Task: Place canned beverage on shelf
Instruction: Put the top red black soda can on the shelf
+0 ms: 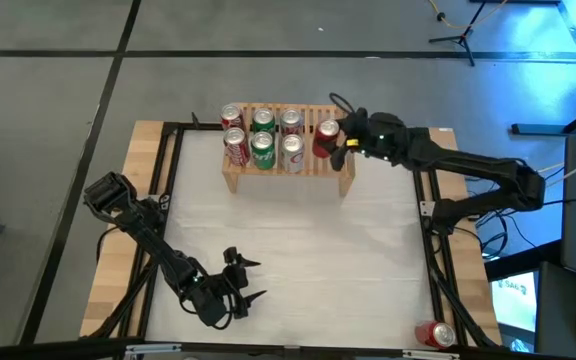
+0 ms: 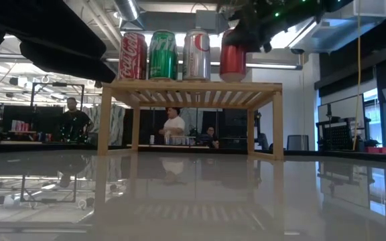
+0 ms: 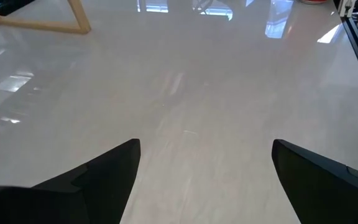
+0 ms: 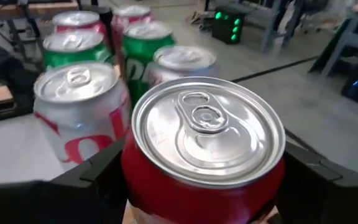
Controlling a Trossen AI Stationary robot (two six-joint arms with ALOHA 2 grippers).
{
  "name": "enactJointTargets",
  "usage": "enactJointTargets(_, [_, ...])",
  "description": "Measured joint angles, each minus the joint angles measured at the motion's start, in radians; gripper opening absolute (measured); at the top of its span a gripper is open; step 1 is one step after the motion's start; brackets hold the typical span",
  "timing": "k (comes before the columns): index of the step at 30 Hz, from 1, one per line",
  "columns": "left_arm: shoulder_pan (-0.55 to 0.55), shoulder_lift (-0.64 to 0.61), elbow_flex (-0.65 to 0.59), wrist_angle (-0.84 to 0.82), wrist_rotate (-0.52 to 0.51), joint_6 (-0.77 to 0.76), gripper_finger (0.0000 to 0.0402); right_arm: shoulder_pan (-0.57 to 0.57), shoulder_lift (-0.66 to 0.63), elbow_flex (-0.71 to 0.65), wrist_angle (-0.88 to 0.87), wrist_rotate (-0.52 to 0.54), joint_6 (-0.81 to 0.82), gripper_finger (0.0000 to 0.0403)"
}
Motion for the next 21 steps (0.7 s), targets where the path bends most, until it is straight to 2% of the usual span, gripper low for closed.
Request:
enactJointTargets(15, [0.000, 0.000, 0.000, -0.002, 0.002, -0.001, 0.0354, 0.000, 0.072, 0.000, 0.019, 0.006, 0.010, 0.0293])
enactJointTargets(21, [0.000, 0.000, 0.000, -0.002, 0.004, -0.001, 0.0354, 0.000, 0.072, 0.000, 0.020, 0.000, -0.017, 0.0343])
